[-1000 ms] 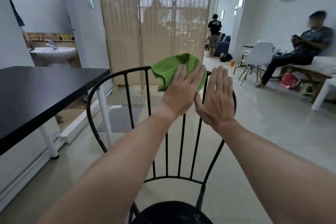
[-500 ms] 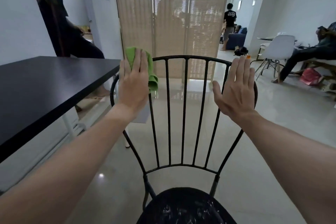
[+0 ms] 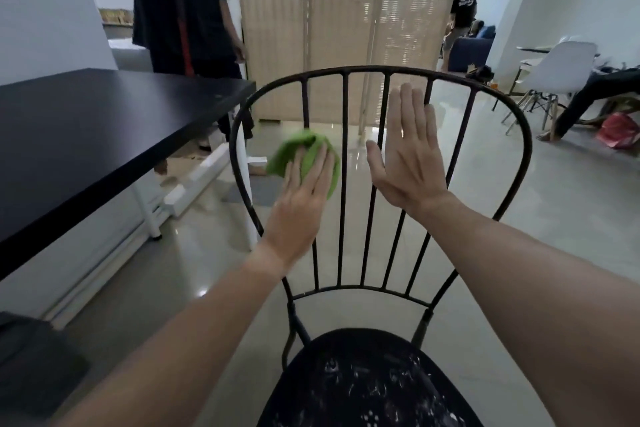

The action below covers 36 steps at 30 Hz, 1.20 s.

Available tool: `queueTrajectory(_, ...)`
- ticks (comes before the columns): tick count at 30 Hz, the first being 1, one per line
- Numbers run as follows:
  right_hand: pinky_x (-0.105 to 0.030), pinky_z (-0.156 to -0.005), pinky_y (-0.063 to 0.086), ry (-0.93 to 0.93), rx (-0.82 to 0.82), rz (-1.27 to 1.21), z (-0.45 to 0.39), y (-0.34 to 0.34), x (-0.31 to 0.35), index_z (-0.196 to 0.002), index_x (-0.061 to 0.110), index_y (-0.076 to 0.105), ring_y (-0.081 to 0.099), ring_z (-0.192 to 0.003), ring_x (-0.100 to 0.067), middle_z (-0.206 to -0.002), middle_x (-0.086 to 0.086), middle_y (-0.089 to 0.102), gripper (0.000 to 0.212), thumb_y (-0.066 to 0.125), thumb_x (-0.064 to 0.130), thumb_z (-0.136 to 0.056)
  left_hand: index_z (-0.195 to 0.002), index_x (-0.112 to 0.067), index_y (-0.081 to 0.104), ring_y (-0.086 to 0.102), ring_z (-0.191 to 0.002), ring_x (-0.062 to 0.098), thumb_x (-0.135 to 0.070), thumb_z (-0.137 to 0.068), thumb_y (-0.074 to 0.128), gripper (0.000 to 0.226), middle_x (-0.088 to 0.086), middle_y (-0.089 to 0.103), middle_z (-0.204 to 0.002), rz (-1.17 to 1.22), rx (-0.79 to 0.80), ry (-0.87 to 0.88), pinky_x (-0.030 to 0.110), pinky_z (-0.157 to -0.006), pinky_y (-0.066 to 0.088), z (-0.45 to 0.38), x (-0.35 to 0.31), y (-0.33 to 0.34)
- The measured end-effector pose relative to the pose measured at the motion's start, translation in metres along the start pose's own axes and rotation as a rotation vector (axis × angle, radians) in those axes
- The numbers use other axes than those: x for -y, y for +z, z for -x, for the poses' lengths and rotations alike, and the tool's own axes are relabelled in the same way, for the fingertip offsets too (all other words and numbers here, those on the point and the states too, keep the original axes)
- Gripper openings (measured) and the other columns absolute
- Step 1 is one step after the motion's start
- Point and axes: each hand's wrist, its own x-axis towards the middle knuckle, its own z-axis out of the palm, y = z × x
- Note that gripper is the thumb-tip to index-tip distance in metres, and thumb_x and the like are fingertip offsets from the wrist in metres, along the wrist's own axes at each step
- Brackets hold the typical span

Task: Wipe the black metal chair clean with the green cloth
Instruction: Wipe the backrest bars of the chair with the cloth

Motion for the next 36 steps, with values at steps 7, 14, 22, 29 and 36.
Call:
queueTrajectory(7, -0.048, -0.123, 0.007, 0.029, 0.104, -0.029, 0.064, 0.02, 0.018, -0.154, -0.002, 0.009, 0.0, -0.151, -0.032, -0.162, -0.022, 0.007, 0.078, 0.04, 0.036, -0.094, -0.148, 0.006, 0.03, 0.041, -0.136, 0.046, 0.013, -0.075, 0.055, 0.078, 0.022, 0.038, -0.152, 0.08, 0.408, -0.053, 0.052, -0.106, 0.045, 0.144, -0.055, 0.043)
queueTrajectory(14, -0.048, -0.123, 0.01, -0.015, 0.172, 0.012, 0.076, 0.025, 0.019, -0.154, -0.002, 0.007, 0.001, -0.152, -0.029, -0.163, -0.021, 0.006, 0.076, 0.035, 0.035, -0.094, -0.149, 0.001, 0.034, 0.049, -0.132, 0.04, 0.006, -0.086, 0.037, 0.063, 0.016, 0.04, -0.153, 0.174, 0.636, -0.065, 0.048, -0.1, 0.051, 0.17, -0.054, 0.064)
queueTrajectory(22, -0.049, -0.122, 0.01, -0.077, 0.2, 0.128, 0.076, 0.025, 0.012, -0.153, -0.003, -0.001, -0.003, -0.151, -0.033, -0.162, -0.023, 0.002, 0.069, 0.037, 0.014, -0.097, -0.156, -0.039, -0.006, 0.057, -0.118, 0.029, -0.018, -0.106, 0.022, 0.061, 0.03, 0.043, -0.139, 0.799, 0.138, -0.508, 0.042, -0.097, 0.053, 0.069, -0.051, -0.033)
queueTrajectory(29, -0.049, -0.123, 0.005, -0.051, 0.234, 0.151, 0.076, 0.026, 0.014, -0.153, -0.003, -0.003, -0.007, -0.151, -0.034, -0.162, -0.023, -0.002, 0.068, 0.033, 0.016, -0.099, -0.151, 0.002, 0.025, 0.021, -0.149, 0.039, 0.008, -0.096, 0.03, 0.056, 0.025, 0.025, -0.158, 0.612, -0.686, -0.421, 0.057, -0.12, 0.018, -0.087, 0.032, -0.122)
queueTrajectory(36, -0.049, -0.123, 0.008, -0.039, 0.22, 0.113, 0.076, 0.023, 0.018, -0.153, -0.004, 0.002, -0.003, -0.151, -0.033, -0.162, -0.022, 0.003, 0.072, 0.04, 0.019, -0.096, -0.145, 0.001, 0.038, 0.034, -0.141, 0.04, 0.004, -0.093, 0.033, 0.053, 0.022, 0.036, -0.153, 0.305, -0.316, -0.35, 0.058, -0.113, 0.031, -0.087, 0.067, -0.07)
